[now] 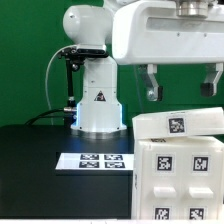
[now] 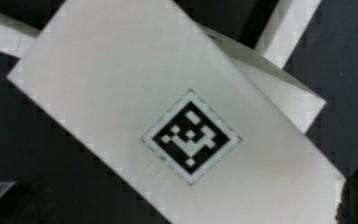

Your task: Assemble cabinet

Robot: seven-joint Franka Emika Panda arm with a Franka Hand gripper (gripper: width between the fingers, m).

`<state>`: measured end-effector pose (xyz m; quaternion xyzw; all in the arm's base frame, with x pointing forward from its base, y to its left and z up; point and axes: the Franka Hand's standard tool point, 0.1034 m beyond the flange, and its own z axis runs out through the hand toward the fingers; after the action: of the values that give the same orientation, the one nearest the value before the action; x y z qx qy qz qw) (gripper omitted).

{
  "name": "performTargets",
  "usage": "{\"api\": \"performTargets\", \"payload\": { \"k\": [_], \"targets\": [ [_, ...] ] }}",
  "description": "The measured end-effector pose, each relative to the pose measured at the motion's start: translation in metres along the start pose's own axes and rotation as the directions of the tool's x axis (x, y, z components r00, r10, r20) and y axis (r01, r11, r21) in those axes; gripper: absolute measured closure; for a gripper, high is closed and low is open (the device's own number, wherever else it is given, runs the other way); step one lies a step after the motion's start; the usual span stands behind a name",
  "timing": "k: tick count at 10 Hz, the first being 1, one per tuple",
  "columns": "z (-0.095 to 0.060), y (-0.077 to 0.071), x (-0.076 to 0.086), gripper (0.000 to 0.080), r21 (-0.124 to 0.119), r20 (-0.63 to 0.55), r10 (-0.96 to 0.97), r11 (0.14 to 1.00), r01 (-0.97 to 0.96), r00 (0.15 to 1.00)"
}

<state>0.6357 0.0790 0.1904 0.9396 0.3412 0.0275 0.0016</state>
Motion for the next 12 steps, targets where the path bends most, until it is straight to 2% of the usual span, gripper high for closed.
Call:
{"api": "performTargets", "payload": {
  "k": [1,2,5,7,10,12],
  "targets": [
    [0.000,0.000,0.002,0.0002,-0.001,0.019,-0.089,0.996,0.089,0.996],
    [-0.001,-0.004,0.006,0.0002,-0.025,0.040,-0.184,0.982,0.185,0.982],
    [0.000,0.003,0.001,0.0002,-0.032,0.059,-0.272,0.961,0.275,0.960],
    [0.010,-0.004,0.005,0.0002,-0.047,0.087,-0.189,0.980,0.194,0.978],
    [0.025,-0.005,0.001,0.0002,-0.042,0.108,-0.151,0.987,0.156,0.983],
    [0.027,-0.006,0.001,0.0002,-0.048,0.110,-0.114,0.992,0.120,0.987]
  ]
}}
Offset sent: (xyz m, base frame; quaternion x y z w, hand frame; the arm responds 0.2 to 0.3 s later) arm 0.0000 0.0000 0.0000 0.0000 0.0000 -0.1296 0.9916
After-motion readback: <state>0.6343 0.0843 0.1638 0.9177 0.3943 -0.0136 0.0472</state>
